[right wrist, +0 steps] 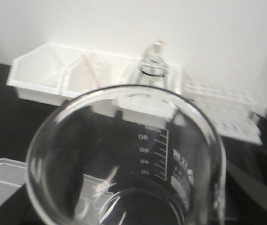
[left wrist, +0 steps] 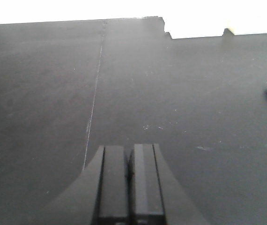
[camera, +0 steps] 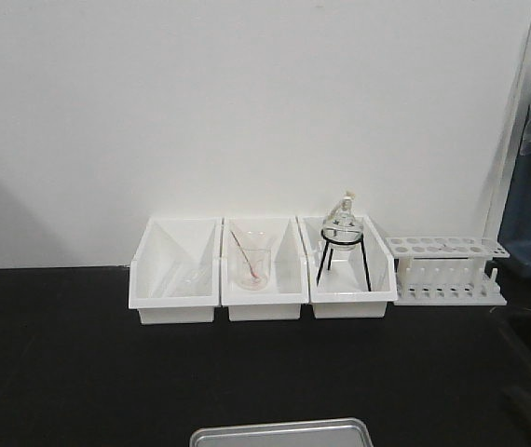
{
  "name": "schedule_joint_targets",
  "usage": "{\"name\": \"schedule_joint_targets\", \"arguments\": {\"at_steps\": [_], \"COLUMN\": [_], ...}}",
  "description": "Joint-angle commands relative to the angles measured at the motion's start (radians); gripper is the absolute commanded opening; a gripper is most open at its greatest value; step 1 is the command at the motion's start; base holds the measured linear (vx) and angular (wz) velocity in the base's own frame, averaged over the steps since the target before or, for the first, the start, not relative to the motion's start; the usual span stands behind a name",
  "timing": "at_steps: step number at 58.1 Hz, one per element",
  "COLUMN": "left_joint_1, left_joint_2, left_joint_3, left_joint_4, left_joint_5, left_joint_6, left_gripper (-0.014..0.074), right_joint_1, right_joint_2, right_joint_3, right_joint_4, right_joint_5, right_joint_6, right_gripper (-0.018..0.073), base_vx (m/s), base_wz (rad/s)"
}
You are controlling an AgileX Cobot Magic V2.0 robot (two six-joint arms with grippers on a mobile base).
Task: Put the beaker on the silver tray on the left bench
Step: 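Lower the beaker onto the silver tray with the right gripper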
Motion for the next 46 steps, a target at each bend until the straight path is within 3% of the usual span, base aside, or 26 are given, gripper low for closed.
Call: {"name": "schedule_joint_targets", "arguments": {"at_steps": [1,5,14,18,19,23,29,46], "left_joint_1": [-0.006,-0.006,-0.006,-0.006,-0.006,-0.006,-0.006,-0.006], "left_joint_2": [-0.016,-0.016,-0.016,-0.016,-0.016,-0.016,-0.016,-0.016], "left_joint_3": [0.028,0.028,0.028,0.028,0.028,0.028,0.028,0.028], "left_joint_4": [-0.002,-0.002,-0.002,-0.002,-0.002,-0.002,-0.002,-0.002], "left_joint_5": [-0.077,-0.077,-0.077,-0.077,-0.077,-0.077,-0.077,-0.077], "left_joint_6": [-0.001,-0.001,-0.001,-0.001,-0.001,-0.001,-0.001,-0.001], "left_gripper": [0.0001,0.0001,0.0001,0.0001,0.0001,0.0001,0.0001,0.0001], "right_joint_1": [-0.014,-0.031,-0.12,-0.152,-0.161,-0.159,-0.139,-0.057], "right_joint_2": [0.145,0.268,0.611,0.768,0.966,1.077,1.177,1.209], "right_joint_3": [-0.031,-0.031,-0.036,-0.052,-0.103,-0.149,-0.224,-0.317], "right_joint_4": [-0.058,-0.054,-0.056,-0.057,-0.062,-0.077,-0.091,-0.093], "right_joint_5": [-0.237,-0.365,-0.814,-1.011,-1.218,-1.315,-1.326,-1.0], "right_joint_6": [-0.003,0.01,-0.008,-0.076,-0.179,-0.192,-0.188,-0.219], "right_gripper": [-0.0003,-0.0003,-0.0003,-0.0003,-0.0003,-0.0003,-0.0003,-0.0003], "base_vx": [0.0,0.0,0.0,0.0,0.0,0.0,0.0,0.0], "base_wz": [0.0,0.0,0.0,0.0,0.0,0.0,0.0,0.0]}}
